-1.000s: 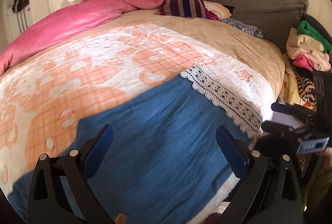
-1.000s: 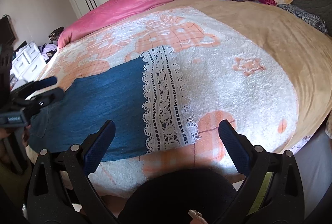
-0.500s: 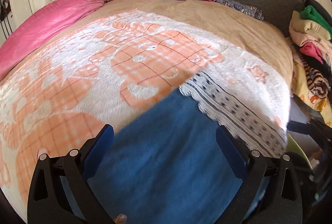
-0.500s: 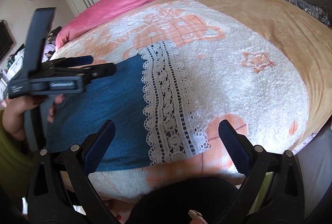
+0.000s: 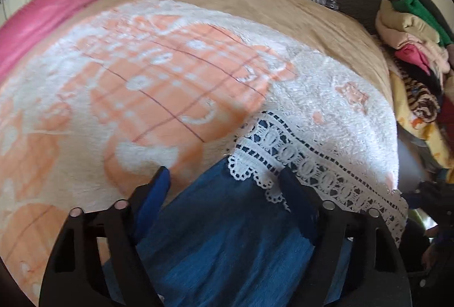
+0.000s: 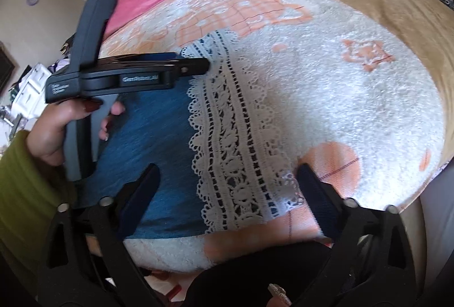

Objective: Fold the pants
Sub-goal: 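Grasp the lace trim edge with the left and right grippers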

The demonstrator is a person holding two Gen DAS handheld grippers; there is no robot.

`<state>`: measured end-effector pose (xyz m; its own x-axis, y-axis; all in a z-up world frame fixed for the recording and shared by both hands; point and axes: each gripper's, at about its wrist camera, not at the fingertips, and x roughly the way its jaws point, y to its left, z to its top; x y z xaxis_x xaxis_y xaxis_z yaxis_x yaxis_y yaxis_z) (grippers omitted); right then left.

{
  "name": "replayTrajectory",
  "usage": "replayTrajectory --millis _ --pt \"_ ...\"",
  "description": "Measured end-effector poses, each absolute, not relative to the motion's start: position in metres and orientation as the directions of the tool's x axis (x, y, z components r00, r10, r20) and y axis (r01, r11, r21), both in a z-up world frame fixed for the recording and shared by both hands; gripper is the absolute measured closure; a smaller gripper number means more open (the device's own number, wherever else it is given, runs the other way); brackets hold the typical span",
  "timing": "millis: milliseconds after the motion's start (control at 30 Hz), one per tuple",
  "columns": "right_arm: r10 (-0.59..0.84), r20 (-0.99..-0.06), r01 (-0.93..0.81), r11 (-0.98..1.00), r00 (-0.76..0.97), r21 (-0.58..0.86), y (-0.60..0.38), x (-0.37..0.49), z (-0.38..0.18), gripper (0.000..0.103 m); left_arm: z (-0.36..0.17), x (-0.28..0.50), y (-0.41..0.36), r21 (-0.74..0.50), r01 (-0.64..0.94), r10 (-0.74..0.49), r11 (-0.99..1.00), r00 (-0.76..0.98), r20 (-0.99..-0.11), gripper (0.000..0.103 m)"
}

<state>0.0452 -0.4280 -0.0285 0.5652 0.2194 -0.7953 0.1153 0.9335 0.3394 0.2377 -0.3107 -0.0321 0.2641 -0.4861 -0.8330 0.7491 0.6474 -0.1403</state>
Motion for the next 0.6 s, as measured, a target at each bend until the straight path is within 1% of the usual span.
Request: replayTrajectory --millis 67,100,133,167,200,233,267,300,400,467,600 --pt "0.209 -0.795 0.112 0.938 0.569 0.327 -0.426 0.045 -0.027 0.032 -0.035 0.240 -0.309 -0.175 0.744 -0.507 0.644 0.245 -0.826 0.033" --pt "0.209 -0.794 0.109 0.939 0.570 0.326 -0.425 0.045 -0.027 0.035 -0.036 0.240 -0.309 -0.194 0.742 -0.518 0.642 0.233 -0.823 0.040" --pt "0.211 -0.792 0.108 0.939 0.573 0.328 -0.425 0.045 -0.027 0.042 -0.036 0.241 -0.308 -0.215 0.742 -0.535 0.635 0.221 -0.816 0.045" --pt "0.220 -0.787 0.102 0.936 0.577 0.337 -0.425 0.045 -0.027 0.052 -0.035 0.240 -0.308 -0.224 0.744 -0.545 0.629 0.216 -0.810 0.062" --pt "0.238 -0.778 0.091 0.931 0.581 0.353 -0.425 0.046 -0.027 0.058 -0.034 0.239 -0.309 -0.237 0.750 -0.560 0.617 0.208 -0.802 0.077" --pt "0.262 -0.768 0.078 0.924 0.584 0.375 -0.424 0.046 -0.028 0.066 -0.032 0.236 -0.310 -0.232 0.755 -0.565 0.613 0.213 -0.797 0.077" --pt "0.289 -0.756 0.063 0.915 0.588 0.398 -0.424 0.047 -0.028 0.071 -0.031 0.232 -0.311 -0.210 0.761 -0.556 0.614 0.228 -0.799 0.080" --pt "0.314 -0.745 0.048 0.906 0.589 0.420 -0.424 0.048 -0.028 0.072 -0.030 0.229 -0.311 -0.197 0.765 -0.553 0.613 0.237 -0.799 0.083" --pt "0.378 -0.710 0.020 0.875 0.594 0.483 -0.424 0.051 -0.029 0.076 -0.026 0.229 -0.305 -0.224 0.753 -0.576 0.619 0.241 -0.781 0.087" --pt "0.413 -0.679 -0.014 0.860 0.607 0.510 -0.422 0.050 -0.026 0.077 -0.022 0.229 -0.297 -0.250 0.745 -0.597 0.618 0.240 -0.765 0.088" --pt "0.445 -0.613 -0.101 0.853 0.653 0.511 -0.410 0.043 -0.011 0.077 -0.005 0.226 -0.273 -0.303 0.729 -0.653 0.614 0.253 -0.714 0.088"
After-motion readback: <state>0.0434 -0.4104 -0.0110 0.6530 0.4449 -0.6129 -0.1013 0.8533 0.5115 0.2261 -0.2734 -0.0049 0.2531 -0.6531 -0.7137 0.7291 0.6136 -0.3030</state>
